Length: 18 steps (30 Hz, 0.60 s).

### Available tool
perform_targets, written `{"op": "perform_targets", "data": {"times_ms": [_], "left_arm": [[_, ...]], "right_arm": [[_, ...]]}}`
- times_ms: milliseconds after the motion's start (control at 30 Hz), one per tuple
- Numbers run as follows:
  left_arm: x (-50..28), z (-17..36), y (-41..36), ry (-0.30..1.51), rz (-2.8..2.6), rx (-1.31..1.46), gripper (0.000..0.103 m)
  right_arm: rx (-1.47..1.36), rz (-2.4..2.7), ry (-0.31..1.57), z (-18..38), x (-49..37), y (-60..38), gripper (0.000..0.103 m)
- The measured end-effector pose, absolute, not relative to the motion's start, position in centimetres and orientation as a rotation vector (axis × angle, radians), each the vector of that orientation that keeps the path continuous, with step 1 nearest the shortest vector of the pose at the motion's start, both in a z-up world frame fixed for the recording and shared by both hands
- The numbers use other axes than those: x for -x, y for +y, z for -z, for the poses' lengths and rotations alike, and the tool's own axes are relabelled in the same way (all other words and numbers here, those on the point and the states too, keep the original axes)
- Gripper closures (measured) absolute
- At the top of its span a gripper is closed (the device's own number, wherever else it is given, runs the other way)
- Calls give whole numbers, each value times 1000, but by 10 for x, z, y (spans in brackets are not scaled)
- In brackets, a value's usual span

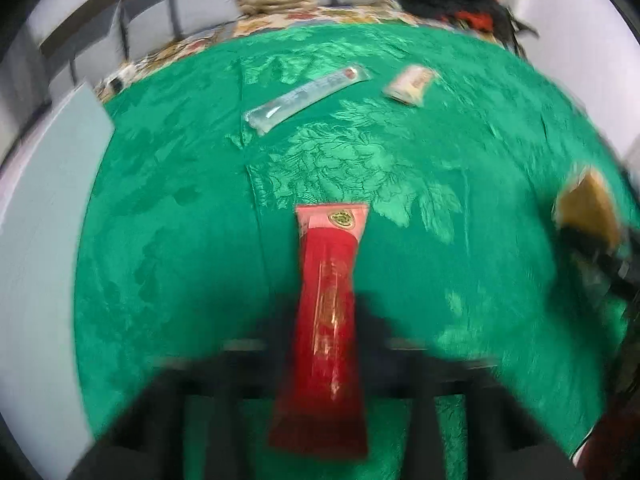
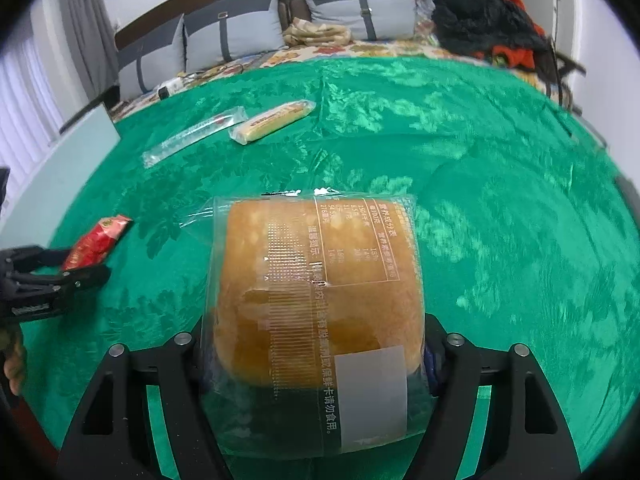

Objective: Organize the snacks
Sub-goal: 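Carry the red wrapper in the left tool while the right tool carries the bread loaf to the box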

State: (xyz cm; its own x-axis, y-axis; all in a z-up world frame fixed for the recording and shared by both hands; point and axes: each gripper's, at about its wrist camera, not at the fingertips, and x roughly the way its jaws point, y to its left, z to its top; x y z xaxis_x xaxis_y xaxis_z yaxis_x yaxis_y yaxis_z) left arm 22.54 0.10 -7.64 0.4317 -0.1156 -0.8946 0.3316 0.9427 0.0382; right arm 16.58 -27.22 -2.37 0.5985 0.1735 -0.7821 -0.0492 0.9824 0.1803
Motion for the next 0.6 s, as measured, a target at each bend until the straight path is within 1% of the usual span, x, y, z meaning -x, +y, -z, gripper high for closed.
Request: {"op": "perform_targets", "data": {"times_ms": [67,200,267,433,533,600], "left_arm": [[-214,74,5,1080,293,-212,87],[-189,55,30,1032,327,-13,87],[-175,38,49,998,345,121,87],[-140,-7,96,907,351,314,87],[-120,-41,136,837,325,370,87],[-109,-63,173,786,286,403,87]], "right_arm": [[-191,-140,926,20,-158,-276,28],[-254,-152,922,9,-133,-279,28],[-259,-155,922,4,-119,-278,28],[-202,-182,940,-11,-102,-251,28],[-173,-256,913,-38,-105,-217,28],[-163,-347,861,-70,-112,-179,28]]}}
